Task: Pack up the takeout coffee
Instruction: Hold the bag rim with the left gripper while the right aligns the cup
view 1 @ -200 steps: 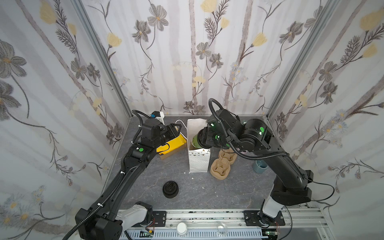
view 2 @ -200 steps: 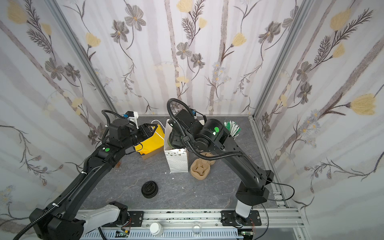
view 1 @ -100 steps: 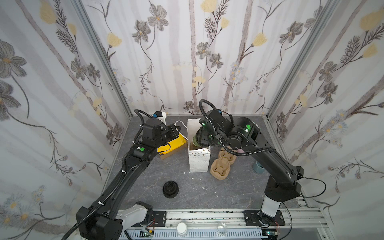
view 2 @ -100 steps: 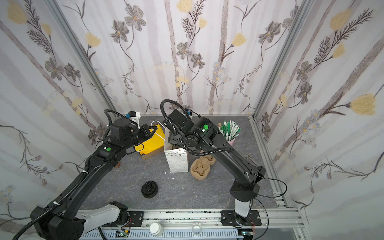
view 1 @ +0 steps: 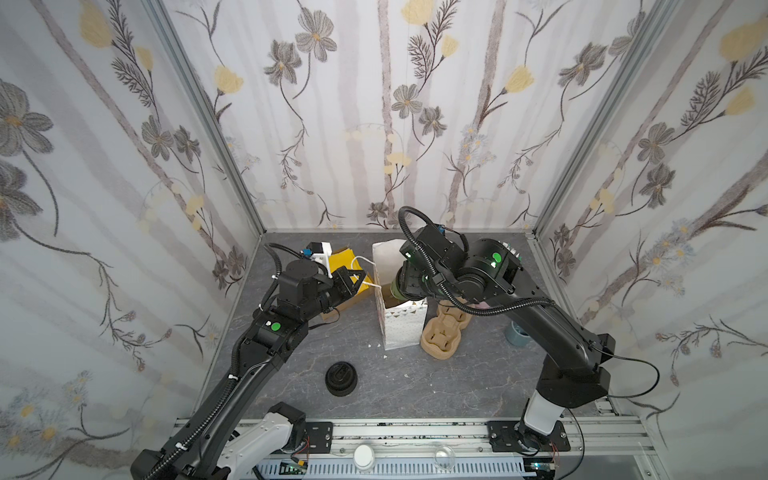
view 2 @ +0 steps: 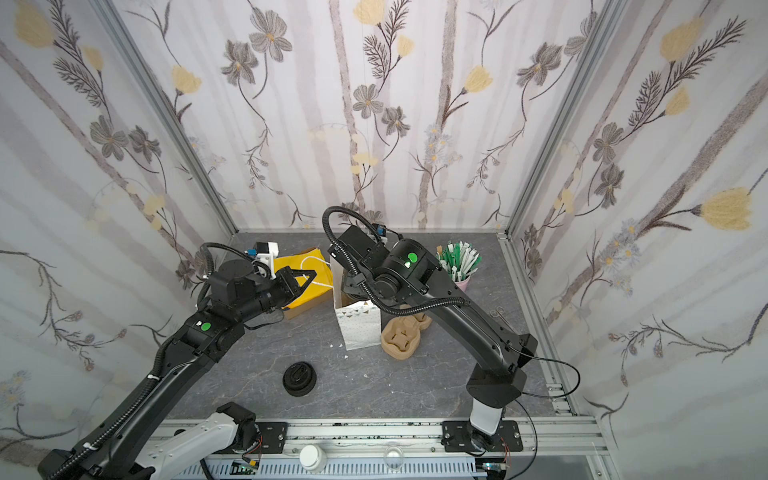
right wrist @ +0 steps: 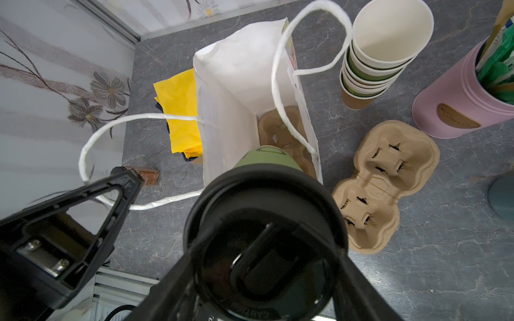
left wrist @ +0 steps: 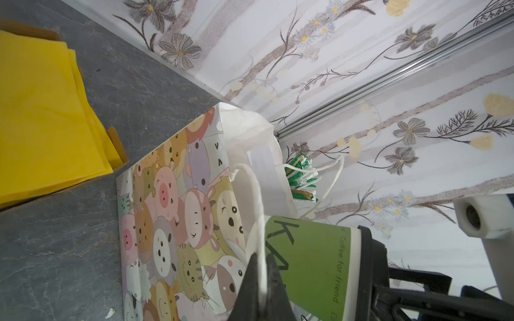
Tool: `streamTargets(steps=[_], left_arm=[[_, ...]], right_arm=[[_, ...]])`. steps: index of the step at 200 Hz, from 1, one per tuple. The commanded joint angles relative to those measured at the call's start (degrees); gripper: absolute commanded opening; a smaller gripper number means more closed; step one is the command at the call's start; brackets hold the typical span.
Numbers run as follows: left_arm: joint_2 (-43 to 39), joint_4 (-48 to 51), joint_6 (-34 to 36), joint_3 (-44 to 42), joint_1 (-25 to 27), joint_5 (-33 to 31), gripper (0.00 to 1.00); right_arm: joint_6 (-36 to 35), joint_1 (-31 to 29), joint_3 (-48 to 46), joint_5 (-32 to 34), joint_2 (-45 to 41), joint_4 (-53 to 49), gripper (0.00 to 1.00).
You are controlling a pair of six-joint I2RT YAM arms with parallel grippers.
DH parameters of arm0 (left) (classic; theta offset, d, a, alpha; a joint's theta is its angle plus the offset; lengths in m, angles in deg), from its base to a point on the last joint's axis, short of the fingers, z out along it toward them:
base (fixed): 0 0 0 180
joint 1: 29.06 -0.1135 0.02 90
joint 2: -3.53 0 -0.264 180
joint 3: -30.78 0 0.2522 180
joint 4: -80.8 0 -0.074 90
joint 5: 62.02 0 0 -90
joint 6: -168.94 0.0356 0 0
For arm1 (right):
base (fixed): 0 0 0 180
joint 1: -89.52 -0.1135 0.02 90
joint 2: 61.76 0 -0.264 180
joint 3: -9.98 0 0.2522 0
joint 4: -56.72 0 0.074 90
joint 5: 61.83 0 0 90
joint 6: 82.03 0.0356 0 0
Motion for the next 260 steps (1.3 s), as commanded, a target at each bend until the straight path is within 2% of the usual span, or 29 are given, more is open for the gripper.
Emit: streamTargets(steps=[1,87,143,176,197,260], left_arm=[[-2.18,-1.48,-4.35,-1.55,1.02,1.93,0.00],[-8.82,-0.79,-12.37,-5.99,4.04,8.58,0.00],[-12.59,0.27,-14.55,-7.51,4.76,8.31,0.00],[-14.38,1.22,-13.88,-7.49,4.78,4.62,0.31],[-14.93,1.59,-13.30,-7.45,4.83,2.23,0.44],[-15.01,2.93,-12.82,-6.57,4.67,-3.36,0.53]], right_arm=[[-1.22,-0.21,-1.90,-0.23,-1.42,1.37,0.64],[-2.06,-2.09,-2.52,-2.27,-1.41,1.37,0.64],[-4.51,-2.85,1.01,-2.15,2.68,1.37,0.64],[-7.63,-2.51,2.14,-1.26,5.46,1.37,0.64],[-10.29,-2.29,2.64,-0.86,7.51,1.42,0.64],[-20.85,-0.65,5.79,-2.28,12.39,1.53,0.64]])
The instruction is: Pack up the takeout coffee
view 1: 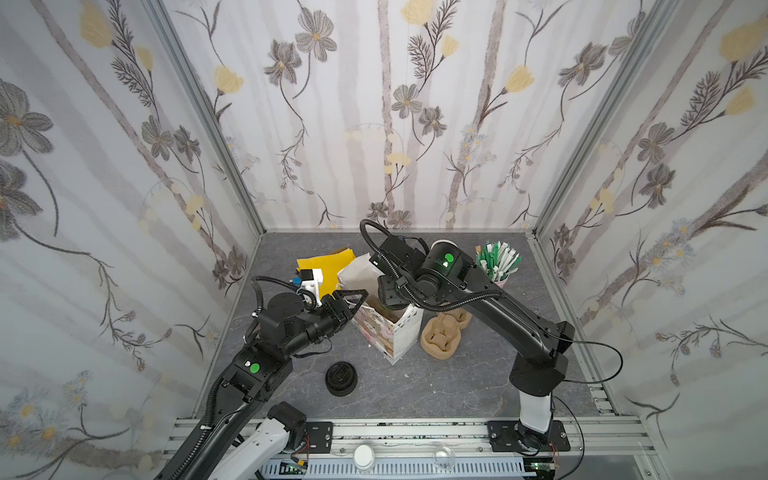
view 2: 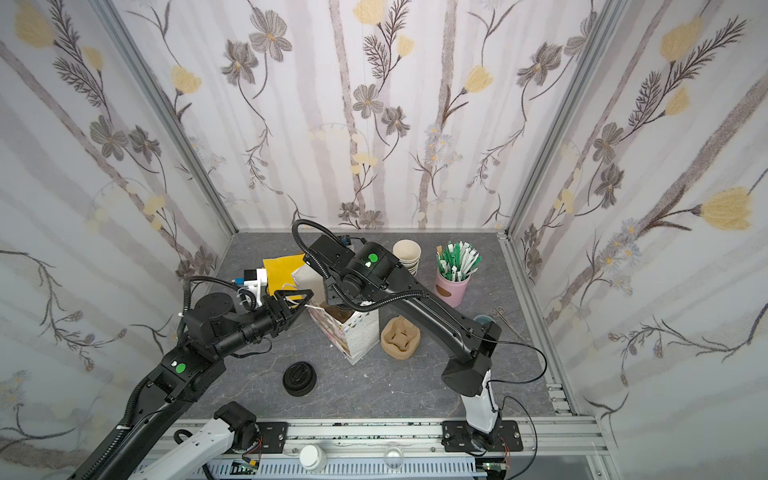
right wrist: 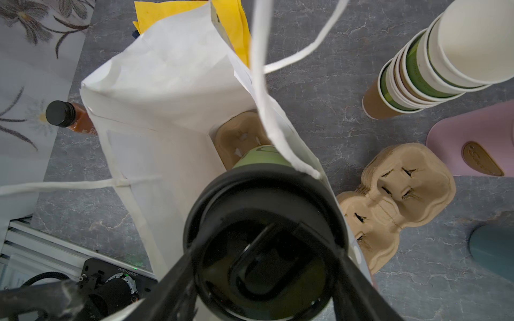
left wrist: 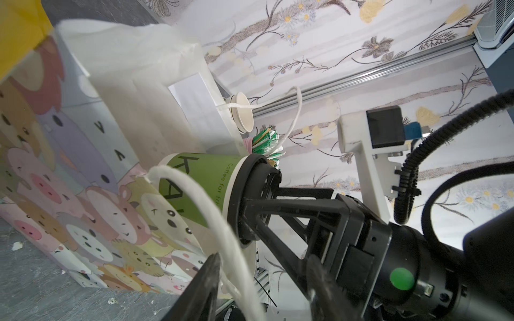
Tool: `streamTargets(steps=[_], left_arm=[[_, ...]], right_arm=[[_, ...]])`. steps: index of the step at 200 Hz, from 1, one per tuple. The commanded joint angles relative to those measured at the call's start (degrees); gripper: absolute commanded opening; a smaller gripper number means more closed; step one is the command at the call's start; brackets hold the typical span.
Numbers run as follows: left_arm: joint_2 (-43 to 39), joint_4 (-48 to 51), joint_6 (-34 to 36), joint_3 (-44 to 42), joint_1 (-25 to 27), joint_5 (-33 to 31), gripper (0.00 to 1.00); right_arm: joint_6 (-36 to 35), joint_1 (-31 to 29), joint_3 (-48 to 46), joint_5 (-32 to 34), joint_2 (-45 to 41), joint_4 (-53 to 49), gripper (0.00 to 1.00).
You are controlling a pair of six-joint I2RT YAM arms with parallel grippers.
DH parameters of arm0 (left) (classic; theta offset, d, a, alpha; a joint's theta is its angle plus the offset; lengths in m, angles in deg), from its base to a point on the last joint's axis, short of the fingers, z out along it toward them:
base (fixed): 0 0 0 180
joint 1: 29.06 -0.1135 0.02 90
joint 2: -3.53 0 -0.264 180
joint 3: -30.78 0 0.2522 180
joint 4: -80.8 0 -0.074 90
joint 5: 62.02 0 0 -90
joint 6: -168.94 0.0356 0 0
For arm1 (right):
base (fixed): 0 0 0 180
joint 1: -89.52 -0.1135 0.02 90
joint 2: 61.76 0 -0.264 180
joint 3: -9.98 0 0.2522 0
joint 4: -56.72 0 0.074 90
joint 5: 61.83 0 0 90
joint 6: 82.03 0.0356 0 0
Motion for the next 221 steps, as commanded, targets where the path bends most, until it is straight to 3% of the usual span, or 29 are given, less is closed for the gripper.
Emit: streamTargets(steps=[1,74,107,120,137,221], left_arm=[[-0.26,0.52,0.93,0.83,-0.08,-3.58,0.53],[-1.50,4.41,1.74,2.51,-0.17,-10.09,0.61],[-2.62,14.08,5.15,7.56,-0.16,-20.19,0.62],[-1.39,21.47,6.73,10.72,-0.31,-25.39,0.65],[0.64,25.77,9.22,13.98,-0.76,-27.60,0.67],[7.59,26.58,11.97,21.40,-2.68,-32.10,0.77]], right_arm=[[-6.02,0.40,1.20,0.00,1.42,1.54,0.64],[-19.15,1.37,1.31,-4.73,3.57,2.42,0.65],[-23.28,1.99,1.29,-8.46,5.14,2.60,0.65],[-23.60,2.60,1.22,-10.27,5.46,3.01,0.65],[-23.80,2.96,1.22,-11.41,5.94,3.38,0.65],[-20.40,3.31,0.31,-10.15,7.36,1.37,0.65]])
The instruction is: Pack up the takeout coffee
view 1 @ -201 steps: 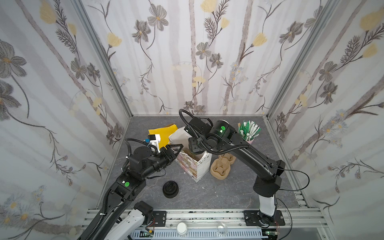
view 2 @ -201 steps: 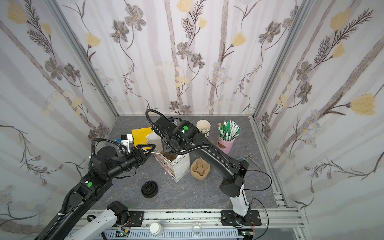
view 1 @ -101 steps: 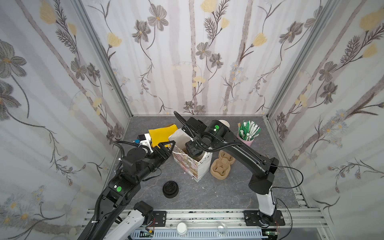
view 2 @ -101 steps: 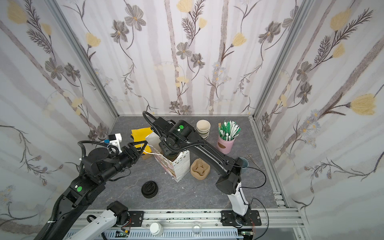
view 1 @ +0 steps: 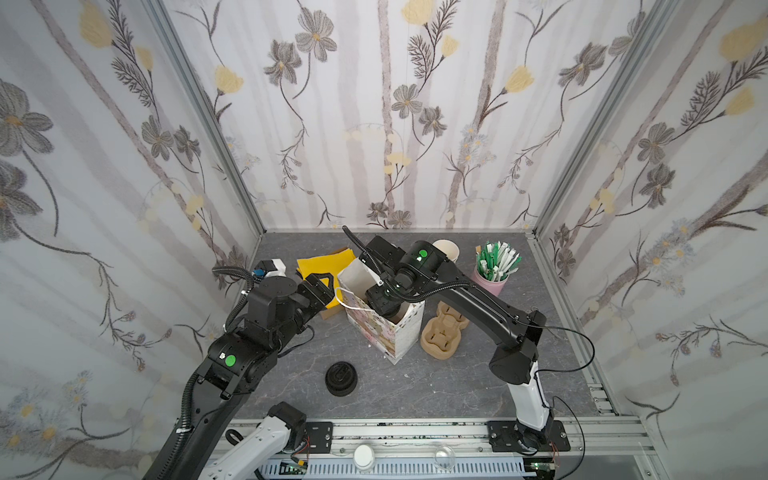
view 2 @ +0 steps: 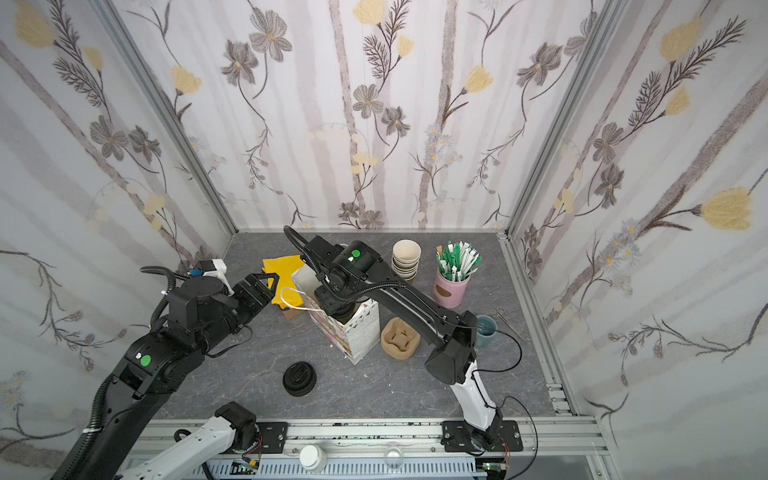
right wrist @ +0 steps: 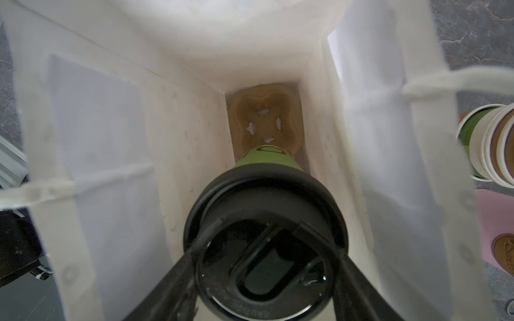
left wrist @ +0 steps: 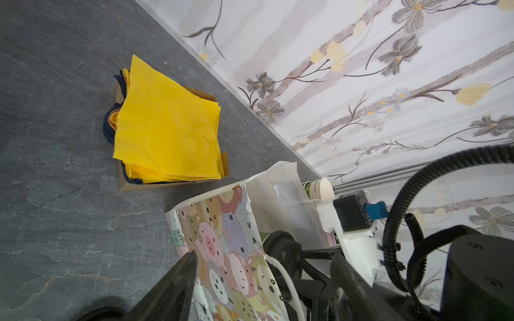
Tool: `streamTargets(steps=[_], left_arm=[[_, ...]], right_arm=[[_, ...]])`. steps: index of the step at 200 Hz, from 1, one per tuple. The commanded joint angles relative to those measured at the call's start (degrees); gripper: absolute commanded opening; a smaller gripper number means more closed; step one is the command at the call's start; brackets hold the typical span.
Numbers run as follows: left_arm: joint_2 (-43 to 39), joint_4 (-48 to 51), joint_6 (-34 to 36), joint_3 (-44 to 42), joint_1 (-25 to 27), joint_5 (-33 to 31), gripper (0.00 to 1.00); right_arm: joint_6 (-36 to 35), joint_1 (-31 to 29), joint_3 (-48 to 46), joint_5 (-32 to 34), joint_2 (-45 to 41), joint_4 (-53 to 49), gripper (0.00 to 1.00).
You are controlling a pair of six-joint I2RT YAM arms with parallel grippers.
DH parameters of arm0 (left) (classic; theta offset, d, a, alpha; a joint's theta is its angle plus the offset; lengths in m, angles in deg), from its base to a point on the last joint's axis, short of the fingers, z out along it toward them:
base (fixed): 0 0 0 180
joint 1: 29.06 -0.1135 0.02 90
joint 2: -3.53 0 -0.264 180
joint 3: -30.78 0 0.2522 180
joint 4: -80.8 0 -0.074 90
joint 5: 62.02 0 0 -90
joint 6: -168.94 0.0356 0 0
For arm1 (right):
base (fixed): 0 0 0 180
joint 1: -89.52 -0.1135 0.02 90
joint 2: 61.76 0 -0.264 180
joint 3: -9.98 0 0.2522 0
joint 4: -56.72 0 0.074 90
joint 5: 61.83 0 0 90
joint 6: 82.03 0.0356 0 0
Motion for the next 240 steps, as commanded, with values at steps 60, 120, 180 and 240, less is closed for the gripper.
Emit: streamTargets(steps=[60,120,180,240], left_arm=[[3.90,-2.72,3.24,3.66,-2.98,-13.57,0.79],[1.13,-13.54,4.13,-4.44,-3.19,-15.90,0.80],[3.60,-16.35,8.16,-5.59,-3.55,-13.72,0.80],[6.47,-17.72,8.78,-5.52,-4.43,-10.71,0.80]], right_arm=[[8.11,0.74,-6.24,0.51,-2.97,0.04,0.65],[6.73,1.57,-6.84,-2.75,-2.61,0.04,0.65],[10.11,1.91,-10.63,-5.51,-4.09,-0.05,0.65],[16.64,0.88,-16.25,-8.03,-8.51,-0.05,0.65]])
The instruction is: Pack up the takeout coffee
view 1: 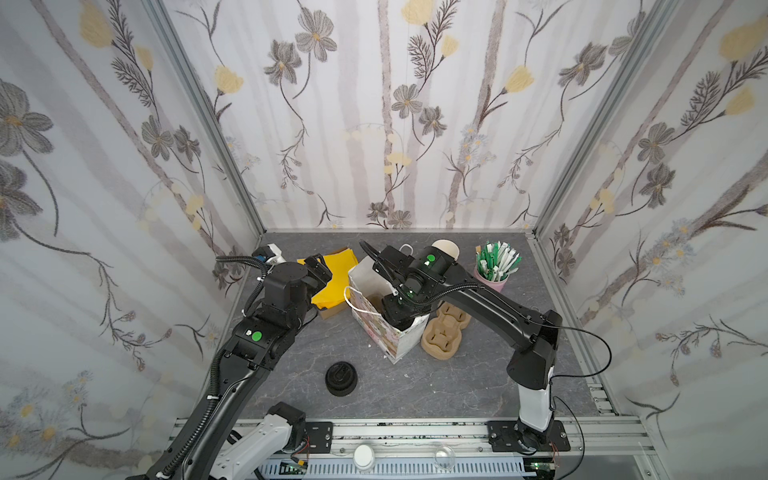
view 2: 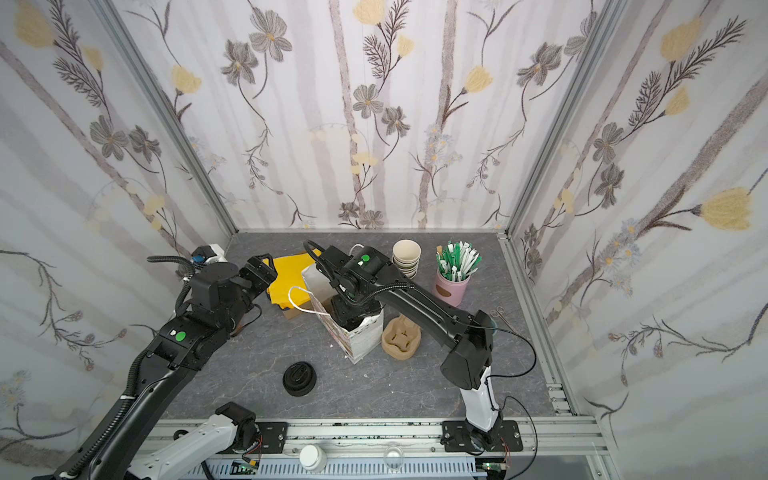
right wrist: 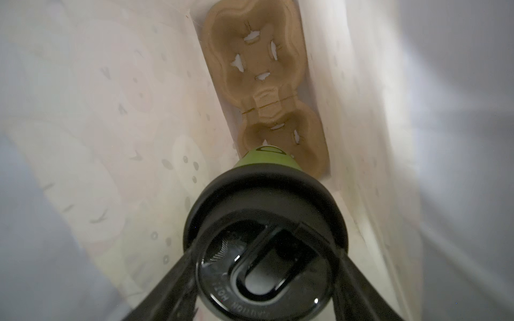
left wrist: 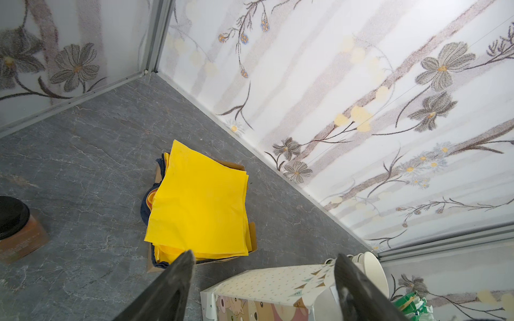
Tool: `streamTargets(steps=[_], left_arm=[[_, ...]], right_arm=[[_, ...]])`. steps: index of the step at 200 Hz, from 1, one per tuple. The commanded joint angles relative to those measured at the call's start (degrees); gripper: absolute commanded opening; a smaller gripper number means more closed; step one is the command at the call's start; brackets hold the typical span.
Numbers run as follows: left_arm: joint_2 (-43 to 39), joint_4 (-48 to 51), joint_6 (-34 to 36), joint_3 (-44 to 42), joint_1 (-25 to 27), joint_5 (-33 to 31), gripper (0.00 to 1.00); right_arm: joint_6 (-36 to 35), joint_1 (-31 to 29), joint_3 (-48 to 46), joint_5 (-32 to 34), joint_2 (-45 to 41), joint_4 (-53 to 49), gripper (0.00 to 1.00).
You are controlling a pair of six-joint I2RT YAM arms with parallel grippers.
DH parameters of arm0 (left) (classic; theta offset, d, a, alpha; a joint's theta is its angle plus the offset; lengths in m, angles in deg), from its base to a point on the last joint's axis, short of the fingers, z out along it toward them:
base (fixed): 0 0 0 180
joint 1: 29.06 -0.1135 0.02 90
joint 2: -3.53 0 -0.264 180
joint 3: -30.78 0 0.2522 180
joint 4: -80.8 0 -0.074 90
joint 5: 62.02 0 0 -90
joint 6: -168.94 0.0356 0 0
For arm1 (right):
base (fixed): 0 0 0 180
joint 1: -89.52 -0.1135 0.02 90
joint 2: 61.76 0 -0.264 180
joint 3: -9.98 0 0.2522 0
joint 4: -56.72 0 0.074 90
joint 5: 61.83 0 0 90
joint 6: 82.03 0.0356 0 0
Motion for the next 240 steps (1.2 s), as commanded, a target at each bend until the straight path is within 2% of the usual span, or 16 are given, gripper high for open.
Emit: streamTargets(steps=[1,58,102,240], left_arm=[[0.61,-2.64,1.13,0.02,-0.39,1.16,0.80],[2.10,-2.99,2.00,0.29,-1.40,4.38,0.80],[2.21,-2.99,2.96,0.29,-2.05,6.19,0.80],[2.42,-2.99,3.66,0.38,-3.29,7.22,0.80]], right_arm=[[3.95,-0.65,-0.92,-2.06,-1.16,0.82,0.65],[8.62,-2.92,-1.75,-5.12,-1.31,0.74,0.64],[11.07,-2.61,-1.69,-3.78,-1.10,0.75,0.64],[11.92,-2.04,-4.73,-3.34,0.87,0.74,0.64]])
